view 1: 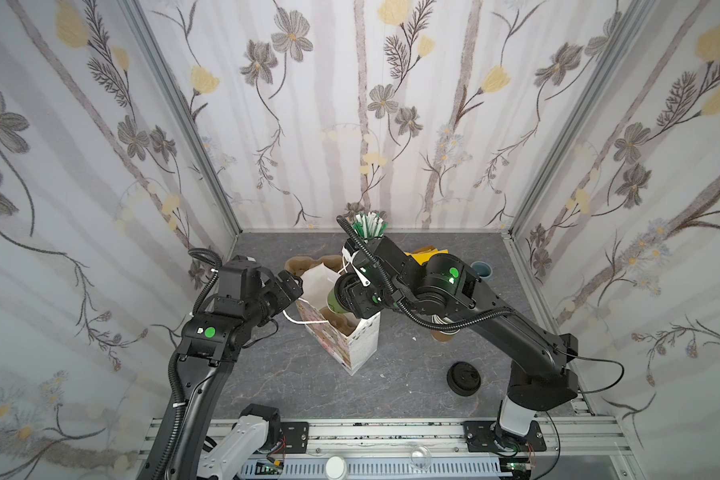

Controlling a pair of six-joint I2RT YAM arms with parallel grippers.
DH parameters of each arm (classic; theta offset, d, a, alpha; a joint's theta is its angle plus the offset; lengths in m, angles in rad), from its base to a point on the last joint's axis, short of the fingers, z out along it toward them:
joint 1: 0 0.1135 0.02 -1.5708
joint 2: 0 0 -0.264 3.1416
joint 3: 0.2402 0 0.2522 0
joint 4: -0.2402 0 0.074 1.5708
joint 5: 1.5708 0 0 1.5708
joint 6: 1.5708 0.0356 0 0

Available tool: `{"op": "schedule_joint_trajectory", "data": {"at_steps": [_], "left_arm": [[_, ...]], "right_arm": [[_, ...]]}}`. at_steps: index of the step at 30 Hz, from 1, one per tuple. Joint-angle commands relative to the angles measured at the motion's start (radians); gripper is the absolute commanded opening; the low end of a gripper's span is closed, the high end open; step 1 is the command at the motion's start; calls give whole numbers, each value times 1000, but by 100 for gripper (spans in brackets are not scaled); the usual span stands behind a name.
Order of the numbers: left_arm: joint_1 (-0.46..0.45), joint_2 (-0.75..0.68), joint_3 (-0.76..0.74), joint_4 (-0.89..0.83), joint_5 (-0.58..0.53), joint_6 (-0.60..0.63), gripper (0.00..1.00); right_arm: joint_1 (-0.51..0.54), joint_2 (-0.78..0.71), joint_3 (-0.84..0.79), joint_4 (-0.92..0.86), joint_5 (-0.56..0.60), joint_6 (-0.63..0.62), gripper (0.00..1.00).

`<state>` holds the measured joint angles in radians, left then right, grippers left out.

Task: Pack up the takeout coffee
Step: 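Carry the cup over the bag opening with the right gripper while left holds bag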

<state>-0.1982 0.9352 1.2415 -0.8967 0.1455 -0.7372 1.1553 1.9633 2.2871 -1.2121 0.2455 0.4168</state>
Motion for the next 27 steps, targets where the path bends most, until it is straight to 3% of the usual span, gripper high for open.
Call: {"op": "schedule_joint_trajectory", "data": {"at_steps": [1,13,19,27], "left_arm": [[11,38,21,-2,52,9,85],[26,129,22,2,85,50,66],[26,134,-8,17,116,61,43],[26,126,-34,22,166,56,20]], "right_arm": [[0,9,6,23,28,-16,66],[0,15,6,-12,15,-18,65],[7,17,6,-41,23,-6,65],[17,15,6,-49,28,5,66]]}}
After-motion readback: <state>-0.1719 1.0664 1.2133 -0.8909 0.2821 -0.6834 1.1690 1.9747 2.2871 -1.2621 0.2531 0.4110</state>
